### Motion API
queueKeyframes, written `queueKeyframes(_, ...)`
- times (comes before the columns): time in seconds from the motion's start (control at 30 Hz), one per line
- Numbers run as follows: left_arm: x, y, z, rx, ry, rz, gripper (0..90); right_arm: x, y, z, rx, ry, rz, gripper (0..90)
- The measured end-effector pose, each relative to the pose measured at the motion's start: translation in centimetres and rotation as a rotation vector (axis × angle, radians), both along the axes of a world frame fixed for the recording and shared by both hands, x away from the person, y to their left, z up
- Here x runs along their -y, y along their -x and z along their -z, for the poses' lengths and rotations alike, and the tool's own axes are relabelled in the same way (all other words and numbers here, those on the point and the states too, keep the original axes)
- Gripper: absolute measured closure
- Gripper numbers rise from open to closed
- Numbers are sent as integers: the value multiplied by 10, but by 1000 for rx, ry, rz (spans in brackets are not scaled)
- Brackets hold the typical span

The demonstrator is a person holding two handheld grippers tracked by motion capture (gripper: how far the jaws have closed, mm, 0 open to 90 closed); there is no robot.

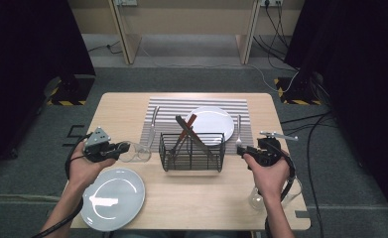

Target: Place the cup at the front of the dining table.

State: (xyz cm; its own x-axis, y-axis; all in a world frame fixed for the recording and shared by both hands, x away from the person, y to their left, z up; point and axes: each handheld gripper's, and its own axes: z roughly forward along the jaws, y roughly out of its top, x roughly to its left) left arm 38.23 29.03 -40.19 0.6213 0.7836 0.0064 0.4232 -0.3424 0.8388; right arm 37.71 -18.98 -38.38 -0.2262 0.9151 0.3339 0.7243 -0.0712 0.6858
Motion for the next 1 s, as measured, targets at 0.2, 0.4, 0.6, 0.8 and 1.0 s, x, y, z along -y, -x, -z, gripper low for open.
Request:
queueKeyframes(0.2, 0, -1, 0, -1, 5, -2, 811, 0, 0, 0, 0, 1, 2, 582)
queueKeyframes(0.4, 0, -4, -1, 4, 1, -6, 811, 0, 0, 0, 0, 1, 2, 582)
queueKeyframes(0.6, 1, -6, -1, 5, 4, -11, 811, 0, 0, 0, 1, 1, 3, 582)
queueKeyframes(0.8, 2, -8, -1, 12, 6, -12, 811, 1, 0, 0, 1, 0, 6, 582)
queueKeyframes(1.0, 4, -12, -1, 13, 8, -13, 811, 1, 0, 0, 2, 0, 7, 583)
